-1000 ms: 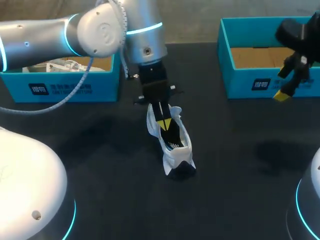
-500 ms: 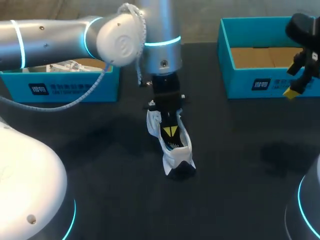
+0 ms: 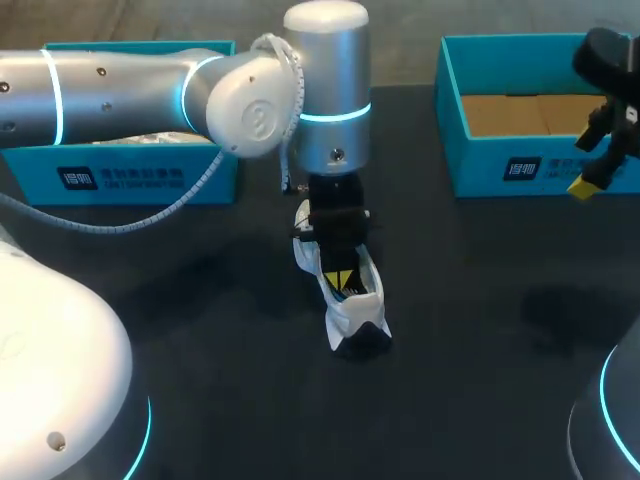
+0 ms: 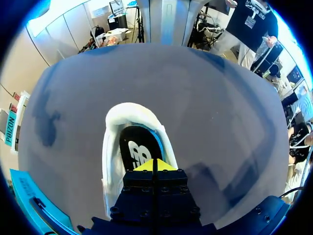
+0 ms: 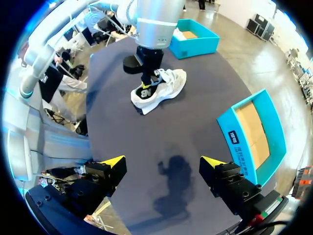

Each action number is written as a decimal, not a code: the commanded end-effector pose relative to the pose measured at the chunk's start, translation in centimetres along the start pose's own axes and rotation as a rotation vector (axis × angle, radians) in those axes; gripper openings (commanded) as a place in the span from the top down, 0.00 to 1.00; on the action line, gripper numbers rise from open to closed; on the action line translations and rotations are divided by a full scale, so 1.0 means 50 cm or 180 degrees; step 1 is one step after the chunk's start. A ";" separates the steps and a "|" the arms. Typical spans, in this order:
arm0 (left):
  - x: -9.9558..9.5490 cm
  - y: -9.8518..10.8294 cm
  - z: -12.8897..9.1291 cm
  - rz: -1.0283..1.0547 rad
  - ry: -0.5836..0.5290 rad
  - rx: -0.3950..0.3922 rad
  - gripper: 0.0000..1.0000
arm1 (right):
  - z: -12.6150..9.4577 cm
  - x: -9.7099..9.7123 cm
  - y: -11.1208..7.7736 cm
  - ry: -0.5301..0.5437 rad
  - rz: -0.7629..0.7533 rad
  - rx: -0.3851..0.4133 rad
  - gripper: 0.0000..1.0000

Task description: Take the shoe out of the shoebox, open the shoe tongue, remove and reinsert the insole, then place the shoe into the shoebox

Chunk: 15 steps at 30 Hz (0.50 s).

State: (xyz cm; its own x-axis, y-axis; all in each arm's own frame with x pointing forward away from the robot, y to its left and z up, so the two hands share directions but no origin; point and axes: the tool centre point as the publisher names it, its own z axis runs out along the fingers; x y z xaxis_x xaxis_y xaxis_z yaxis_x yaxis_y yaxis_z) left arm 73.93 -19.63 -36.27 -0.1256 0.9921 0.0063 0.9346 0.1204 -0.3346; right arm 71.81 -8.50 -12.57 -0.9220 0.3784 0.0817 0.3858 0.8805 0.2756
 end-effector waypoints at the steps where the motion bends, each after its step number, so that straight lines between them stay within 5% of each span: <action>1: -0.006 0.003 0.028 -0.0007 0.0037 -0.0063 1.00 | 0.001 -0.002 0.003 0.0005 0.0006 0.0013 0.00; 15: -0.011 0.005 0.046 -0.0030 0.0021 -0.0125 1.00 | 0.001 -0.002 0.003 0.0005 0.0006 0.0013 0.00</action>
State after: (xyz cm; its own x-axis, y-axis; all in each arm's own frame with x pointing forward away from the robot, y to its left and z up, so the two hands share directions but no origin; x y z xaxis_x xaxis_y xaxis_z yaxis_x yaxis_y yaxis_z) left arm 73.32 -20.32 -38.82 -0.1283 0.9915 0.0220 0.9455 0.1290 -0.2990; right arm 71.74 -8.48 -12.57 -0.9217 0.3794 0.0809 0.3865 0.8801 0.2758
